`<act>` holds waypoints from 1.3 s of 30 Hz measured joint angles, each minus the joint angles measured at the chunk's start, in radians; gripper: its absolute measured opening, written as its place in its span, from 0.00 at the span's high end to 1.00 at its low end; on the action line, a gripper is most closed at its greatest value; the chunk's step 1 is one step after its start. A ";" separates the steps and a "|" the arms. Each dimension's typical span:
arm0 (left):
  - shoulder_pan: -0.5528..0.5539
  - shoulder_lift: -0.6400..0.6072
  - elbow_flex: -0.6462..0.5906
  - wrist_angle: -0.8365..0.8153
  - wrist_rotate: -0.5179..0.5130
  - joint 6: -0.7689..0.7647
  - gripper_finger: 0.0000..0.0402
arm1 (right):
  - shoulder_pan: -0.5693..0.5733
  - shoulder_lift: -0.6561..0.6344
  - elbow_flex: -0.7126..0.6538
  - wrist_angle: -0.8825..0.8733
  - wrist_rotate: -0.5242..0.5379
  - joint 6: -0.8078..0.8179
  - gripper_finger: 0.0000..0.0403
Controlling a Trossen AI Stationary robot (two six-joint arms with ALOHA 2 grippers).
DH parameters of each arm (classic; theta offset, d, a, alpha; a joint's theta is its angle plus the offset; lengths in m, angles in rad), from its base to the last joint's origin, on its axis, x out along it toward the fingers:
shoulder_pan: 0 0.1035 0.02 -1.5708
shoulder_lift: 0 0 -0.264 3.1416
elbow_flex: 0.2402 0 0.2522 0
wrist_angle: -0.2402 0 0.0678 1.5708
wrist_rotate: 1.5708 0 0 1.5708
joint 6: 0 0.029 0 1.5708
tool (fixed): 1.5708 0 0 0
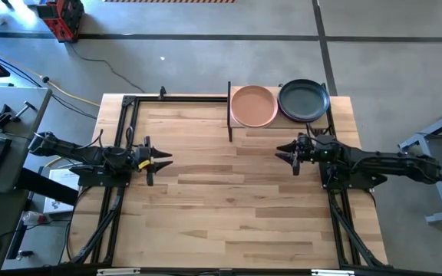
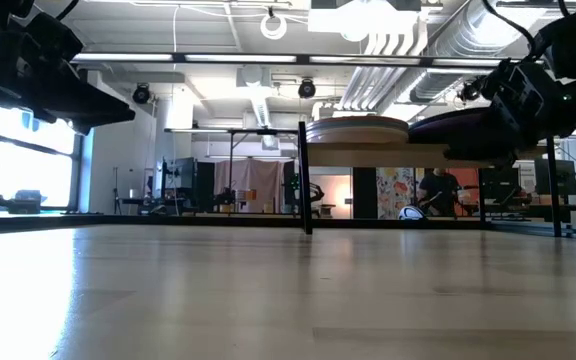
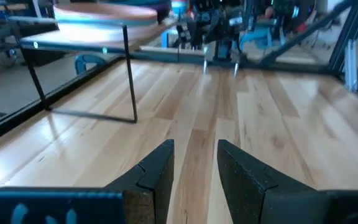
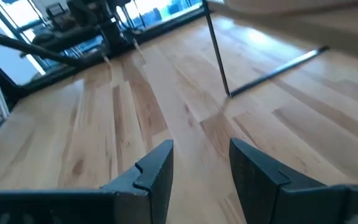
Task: Place and stack plates onto a shelf
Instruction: Return to Home Position
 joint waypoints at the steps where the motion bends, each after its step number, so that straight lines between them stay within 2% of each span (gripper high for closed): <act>1: 0.004 0.000 -0.010 0.030 0.001 0.000 0.72 | 0.000 -0.029 0.000 -0.017 0.000 0.000 0.65; 3: 0.018 -0.003 -0.030 0.078 0.001 0.001 0.72 | 0.000 -0.095 0.000 -0.057 0.000 0.000 0.65; 8: 0.066 -0.003 -0.029 0.079 0.002 0.000 0.72 | 0.000 -0.253 0.000 -0.117 0.000 0.000 0.65; 18: 0.185 -0.003 -0.029 0.079 0.002 0.000 0.72 | 0.000 -0.436 0.000 -0.123 0.000 0.000 0.65; 28: 0.281 -0.003 -0.029 0.079 0.000 0.000 0.72 | 0.000 -0.441 0.000 -0.131 0.000 0.000 0.65; 39: 0.295 -0.003 -0.029 0.078 0.000 0.000 0.72 | 0.000 -0.437 0.000 -0.134 0.000 0.000 0.65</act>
